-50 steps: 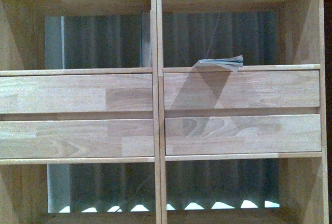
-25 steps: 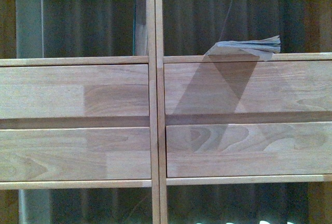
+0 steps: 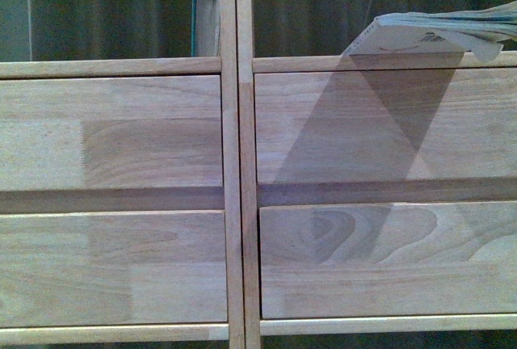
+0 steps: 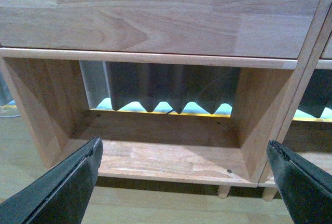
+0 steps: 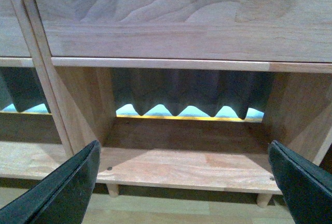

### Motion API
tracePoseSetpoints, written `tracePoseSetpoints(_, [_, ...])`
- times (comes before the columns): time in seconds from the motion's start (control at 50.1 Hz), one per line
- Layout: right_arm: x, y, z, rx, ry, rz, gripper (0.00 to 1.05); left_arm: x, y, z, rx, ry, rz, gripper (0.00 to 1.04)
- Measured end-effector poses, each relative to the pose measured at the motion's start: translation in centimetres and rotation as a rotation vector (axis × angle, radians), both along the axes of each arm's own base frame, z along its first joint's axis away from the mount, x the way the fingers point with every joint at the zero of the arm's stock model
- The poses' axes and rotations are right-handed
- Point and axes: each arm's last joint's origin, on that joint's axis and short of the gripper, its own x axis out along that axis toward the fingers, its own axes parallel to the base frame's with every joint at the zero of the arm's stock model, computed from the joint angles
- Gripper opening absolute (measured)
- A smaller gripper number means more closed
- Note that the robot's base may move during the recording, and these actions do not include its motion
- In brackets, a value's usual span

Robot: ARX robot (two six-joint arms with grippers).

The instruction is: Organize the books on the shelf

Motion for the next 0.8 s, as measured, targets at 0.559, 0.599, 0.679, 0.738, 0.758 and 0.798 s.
tracePoseSetpoints(0.559, [0.00,0.00,0.00,0.000,0.000,0.000,0.98,0.00,0.00,0.00,0.000,0.000,0.001,0.97])
tracePoseSetpoints(0.599, [0.00,0.00,0.00,0.000,0.000,0.000,0.98,0.00,0.00,0.00,0.000,0.000,0.002,0.97])
tracePoseSetpoints(0.679, [0.00,0.00,0.00,0.000,0.000,0.000,0.98,0.00,0.00,0.00,0.000,0.000,0.002,0.97])
tracePoseSetpoints(0.738, [0.00,0.00,0.00,0.000,0.000,0.000,0.98,0.00,0.00,0.00,0.000,0.000,0.001,0.97])
tracePoseSetpoints(0.758, [0.00,0.00,0.00,0.000,0.000,0.000,0.98,0.00,0.00,0.00,0.000,0.000,0.001,0.97])
tracePoseSetpoints(0.798, [0.00,0.00,0.00,0.000,0.000,0.000,0.98,0.00,0.00,0.00,0.000,0.000,0.001,0.97])
